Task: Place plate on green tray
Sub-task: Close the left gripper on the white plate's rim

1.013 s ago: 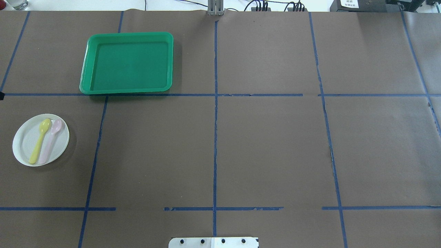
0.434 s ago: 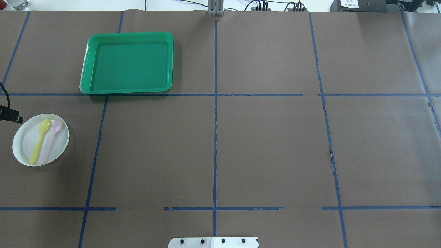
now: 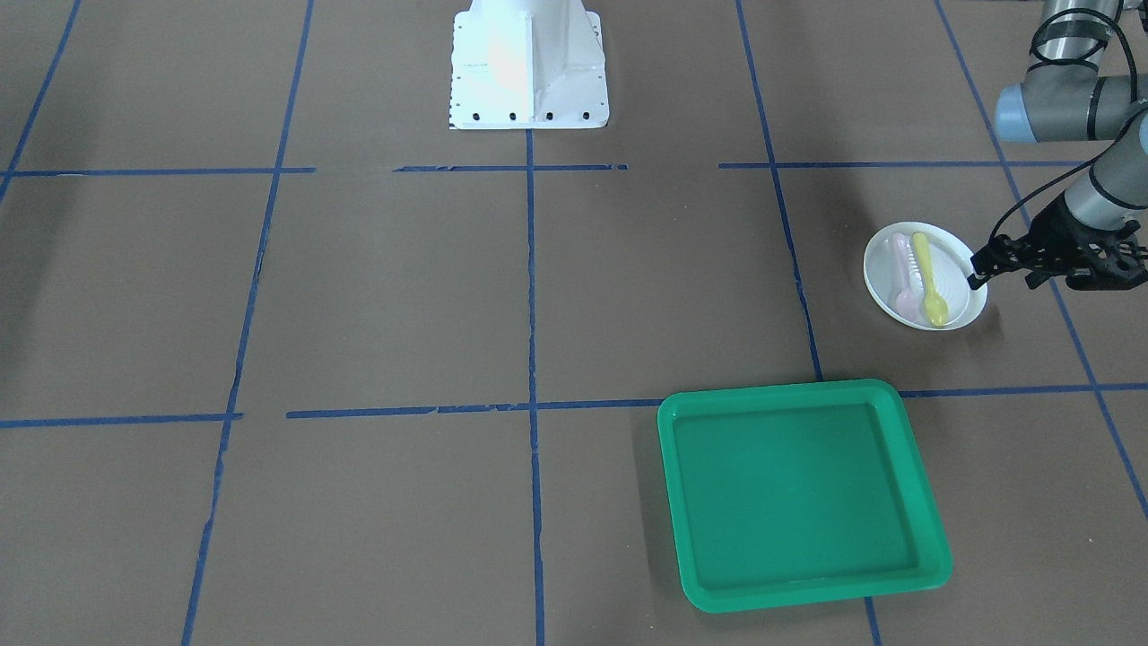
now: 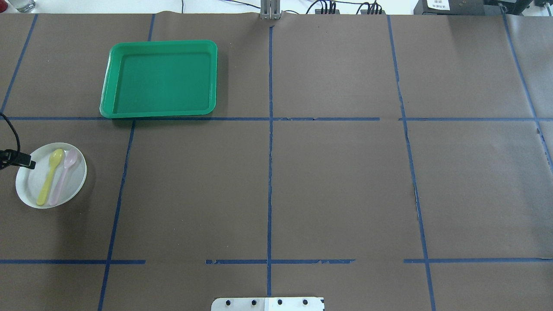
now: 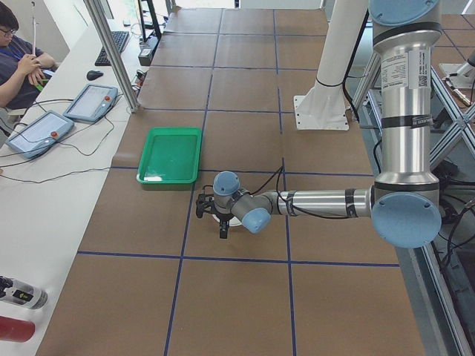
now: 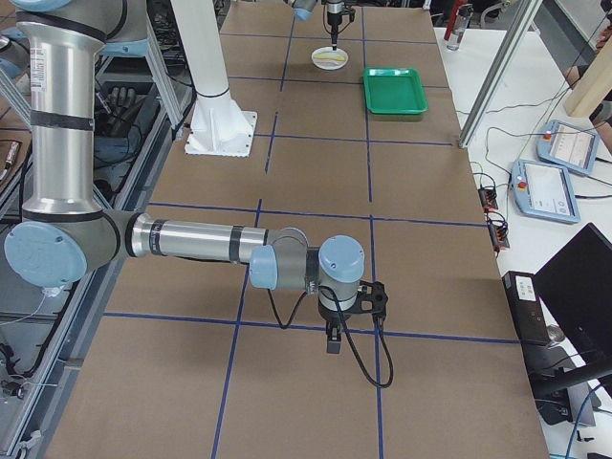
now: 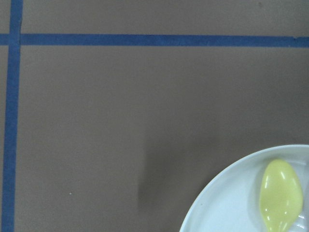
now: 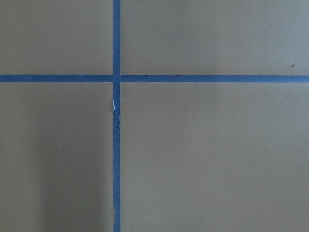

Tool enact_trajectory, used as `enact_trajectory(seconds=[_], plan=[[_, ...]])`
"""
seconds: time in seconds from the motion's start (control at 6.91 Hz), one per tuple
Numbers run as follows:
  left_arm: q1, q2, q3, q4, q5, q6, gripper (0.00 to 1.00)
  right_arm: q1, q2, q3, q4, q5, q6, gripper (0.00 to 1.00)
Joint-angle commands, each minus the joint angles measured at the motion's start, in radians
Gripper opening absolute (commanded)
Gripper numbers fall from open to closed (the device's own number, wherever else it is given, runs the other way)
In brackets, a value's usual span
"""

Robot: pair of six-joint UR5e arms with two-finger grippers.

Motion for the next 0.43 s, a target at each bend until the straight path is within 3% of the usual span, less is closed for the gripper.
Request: enact_trajectory(seconds=[0.0, 0.14, 0.29], plan=[[0.018, 0.001, 0.004, -0.008, 0.001, 0.000, 0.92, 0.000, 0.000, 0.000, 0.000, 0.000, 0.000, 1.00], [0.020, 0.001, 0.002, -0.008, 0.001, 0.002, 0.73, 0.000, 0.000, 0.000, 0.000, 0.000, 0.000, 1.00], [0.020, 0.001, 0.002, -0.008, 0.001, 0.006, 0.63, 0.000, 0.000, -0.002, 0.000, 0.000, 0.000, 1.00]])
